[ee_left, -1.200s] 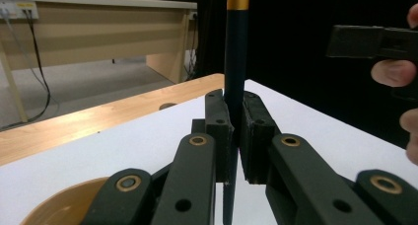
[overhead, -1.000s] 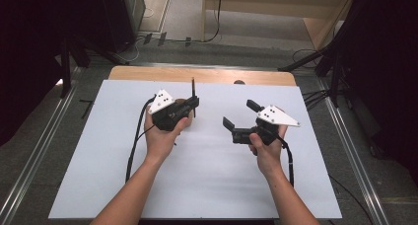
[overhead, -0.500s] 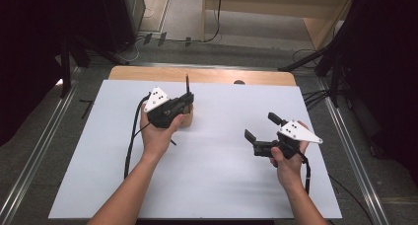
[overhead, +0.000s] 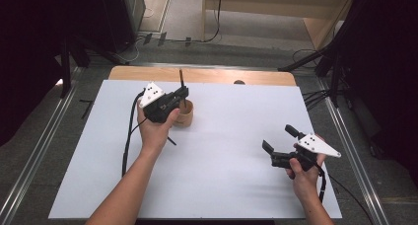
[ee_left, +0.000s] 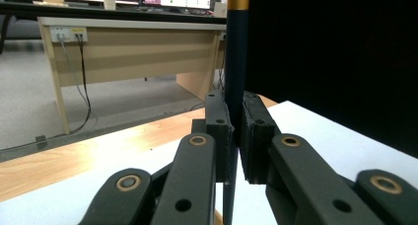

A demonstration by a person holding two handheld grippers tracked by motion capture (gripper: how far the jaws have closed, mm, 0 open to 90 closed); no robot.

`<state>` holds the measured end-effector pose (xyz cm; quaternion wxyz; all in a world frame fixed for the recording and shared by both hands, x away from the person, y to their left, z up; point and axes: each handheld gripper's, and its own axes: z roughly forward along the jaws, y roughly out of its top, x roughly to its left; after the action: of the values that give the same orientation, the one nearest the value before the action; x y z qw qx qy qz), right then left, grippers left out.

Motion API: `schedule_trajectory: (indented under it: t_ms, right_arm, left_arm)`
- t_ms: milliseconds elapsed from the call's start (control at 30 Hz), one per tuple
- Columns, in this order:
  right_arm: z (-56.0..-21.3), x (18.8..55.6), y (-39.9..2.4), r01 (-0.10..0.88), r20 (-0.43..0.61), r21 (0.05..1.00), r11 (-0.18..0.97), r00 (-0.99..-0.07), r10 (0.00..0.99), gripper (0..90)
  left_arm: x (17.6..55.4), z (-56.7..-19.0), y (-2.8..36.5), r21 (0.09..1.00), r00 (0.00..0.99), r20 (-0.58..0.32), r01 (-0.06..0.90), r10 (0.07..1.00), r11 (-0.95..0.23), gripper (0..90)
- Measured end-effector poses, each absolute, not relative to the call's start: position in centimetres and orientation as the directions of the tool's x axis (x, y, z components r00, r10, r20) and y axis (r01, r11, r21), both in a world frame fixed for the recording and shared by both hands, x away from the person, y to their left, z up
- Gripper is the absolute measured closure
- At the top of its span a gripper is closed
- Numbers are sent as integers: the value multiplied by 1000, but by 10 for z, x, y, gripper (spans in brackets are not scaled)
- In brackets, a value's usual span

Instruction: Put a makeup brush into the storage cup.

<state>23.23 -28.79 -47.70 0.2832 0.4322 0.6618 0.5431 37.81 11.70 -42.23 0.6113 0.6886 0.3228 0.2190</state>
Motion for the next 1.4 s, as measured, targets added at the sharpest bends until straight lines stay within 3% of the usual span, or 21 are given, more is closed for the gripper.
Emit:
schedule_trajectory:
  t_ms: [1233,1400]
  right_arm:
    - [-494,213,-305,289,110,957,22,-432,895,0]
    - [-496,213,-306,295,114,955,18,-426,897,0]
  left_arm:
    - [376,-463,110,964,589,-105,259,801,-64,845]
    - [376,-463,110,961,593,-116,270,797,-60,765]
